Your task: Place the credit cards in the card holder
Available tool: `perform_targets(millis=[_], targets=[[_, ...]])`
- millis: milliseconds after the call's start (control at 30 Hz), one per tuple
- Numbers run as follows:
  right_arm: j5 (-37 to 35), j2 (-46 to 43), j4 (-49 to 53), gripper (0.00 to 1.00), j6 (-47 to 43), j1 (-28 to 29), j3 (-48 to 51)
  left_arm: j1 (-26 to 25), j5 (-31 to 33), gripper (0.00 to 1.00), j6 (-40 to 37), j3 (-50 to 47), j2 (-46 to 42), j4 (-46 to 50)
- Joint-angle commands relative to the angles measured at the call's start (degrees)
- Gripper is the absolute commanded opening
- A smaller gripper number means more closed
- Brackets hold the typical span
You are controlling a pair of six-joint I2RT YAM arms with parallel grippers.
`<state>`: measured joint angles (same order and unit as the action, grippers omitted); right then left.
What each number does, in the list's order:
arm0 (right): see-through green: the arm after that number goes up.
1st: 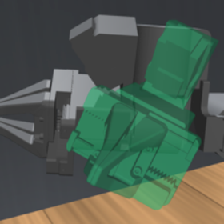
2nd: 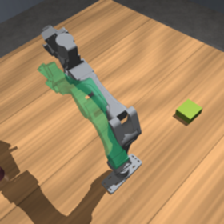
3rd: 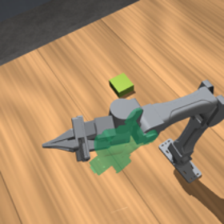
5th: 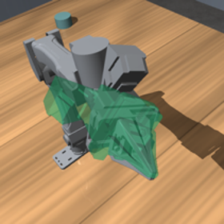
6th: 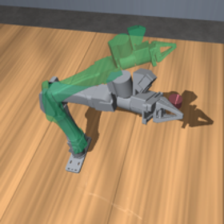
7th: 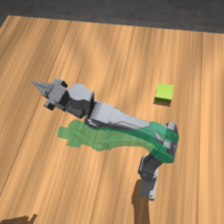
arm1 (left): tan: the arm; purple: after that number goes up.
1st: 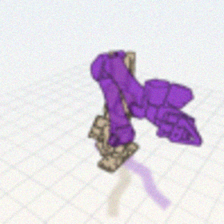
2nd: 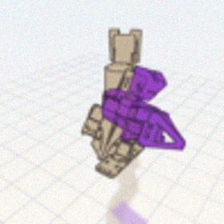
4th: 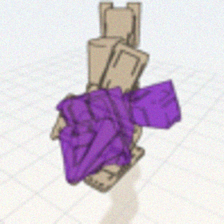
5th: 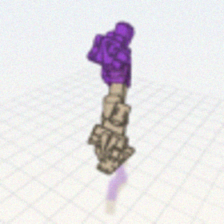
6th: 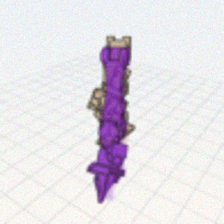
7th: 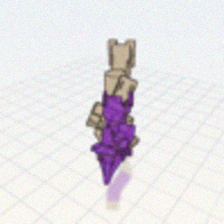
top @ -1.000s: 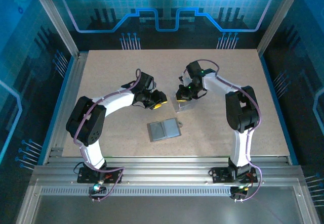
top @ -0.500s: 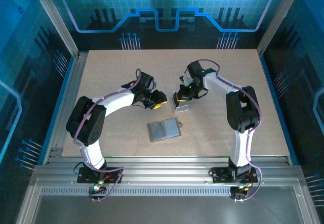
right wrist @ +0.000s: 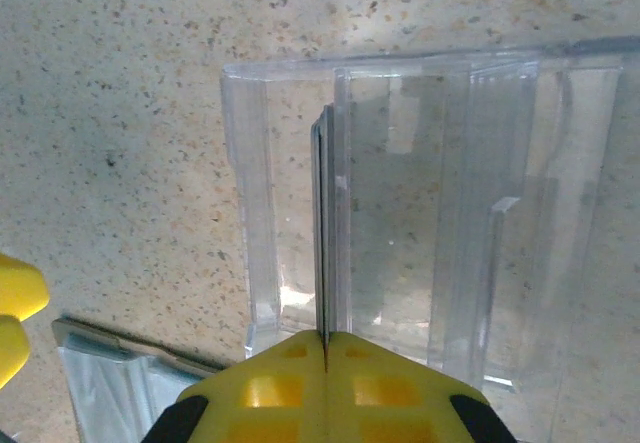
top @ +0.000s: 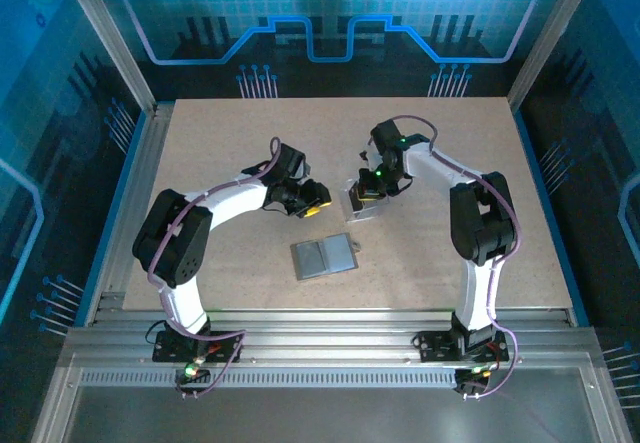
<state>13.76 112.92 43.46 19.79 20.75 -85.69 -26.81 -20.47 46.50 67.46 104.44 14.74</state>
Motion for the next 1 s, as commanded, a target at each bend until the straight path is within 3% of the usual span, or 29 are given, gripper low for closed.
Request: perform_targets(millis=[0, 167, 500, 867, 967], targets=[[-2.99, -1.83, 3.27, 0.0, -1.39, -0.89, -0.79, -1.05, -1.06, 0.41, -0.97, 2.97, 0.93, 0.99], [-3.03, -2.57, 3.14, 0.07, -1.54, -1.06, -0.22, -1.05, -1.24, 0.41, -0.57, 3.55, 1.62, 0.99], [3.74, -2.97, 1.32, 0.16, -1.03, -2.43, 0.96, -1.05, -1.42, 0.41, -0.35, 3.17, 1.99, 0.9], [4.22, -3.06, 1.19, 0.02, -0.98, -2.56, 1.97, -1.03, -1.59, 0.41, -0.39, 3.38, 2.17, 0.99], [1.26, -3.39, 1.78, 0.08, -0.83, -2.18, 1.58, -1.05, -1.59, 0.41, -0.36, 3.29, 2.26, 0.9]])
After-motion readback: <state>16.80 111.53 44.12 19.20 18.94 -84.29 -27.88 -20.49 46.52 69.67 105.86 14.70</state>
